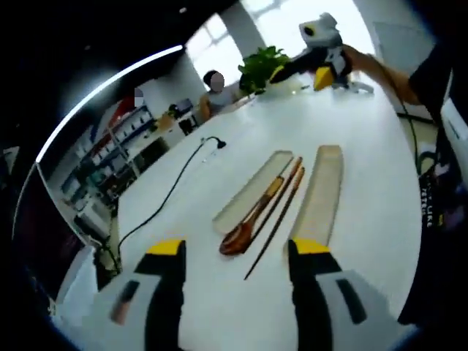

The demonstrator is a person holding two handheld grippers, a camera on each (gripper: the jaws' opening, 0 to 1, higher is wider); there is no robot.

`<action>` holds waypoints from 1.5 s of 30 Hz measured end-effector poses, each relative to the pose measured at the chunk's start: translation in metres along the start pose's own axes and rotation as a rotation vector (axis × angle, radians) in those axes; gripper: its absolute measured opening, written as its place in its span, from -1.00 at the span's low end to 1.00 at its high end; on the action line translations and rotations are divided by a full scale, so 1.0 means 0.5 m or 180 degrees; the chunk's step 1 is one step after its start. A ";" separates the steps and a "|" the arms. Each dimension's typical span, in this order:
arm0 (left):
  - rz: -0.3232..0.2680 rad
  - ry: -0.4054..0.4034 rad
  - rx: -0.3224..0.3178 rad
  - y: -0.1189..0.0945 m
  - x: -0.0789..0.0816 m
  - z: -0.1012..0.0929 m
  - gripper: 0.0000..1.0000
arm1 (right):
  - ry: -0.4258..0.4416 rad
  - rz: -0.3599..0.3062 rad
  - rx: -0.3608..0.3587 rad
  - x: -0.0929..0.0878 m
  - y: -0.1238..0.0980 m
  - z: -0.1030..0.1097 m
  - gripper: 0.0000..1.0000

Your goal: Arrange the utensils inside the cutlery case until each visible utensil rests in its matching compartment.

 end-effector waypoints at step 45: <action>0.0766 0.0760 -0.0819 0.119 -0.051 -0.050 -0.53 | -0.0652 0.1209 0.1039 -0.109 0.208 0.105 -0.42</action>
Point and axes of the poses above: the point that each gripper's makers call its tool centre point, and the gripper's own axes: y roughly forward along the fingers, z roughly to its left, x roughly out of its top, the point moved 2 cm from there along -y, roughly backward along the fingers, and after that the axes turned 10 degrees about z, right-handed, at the moved point
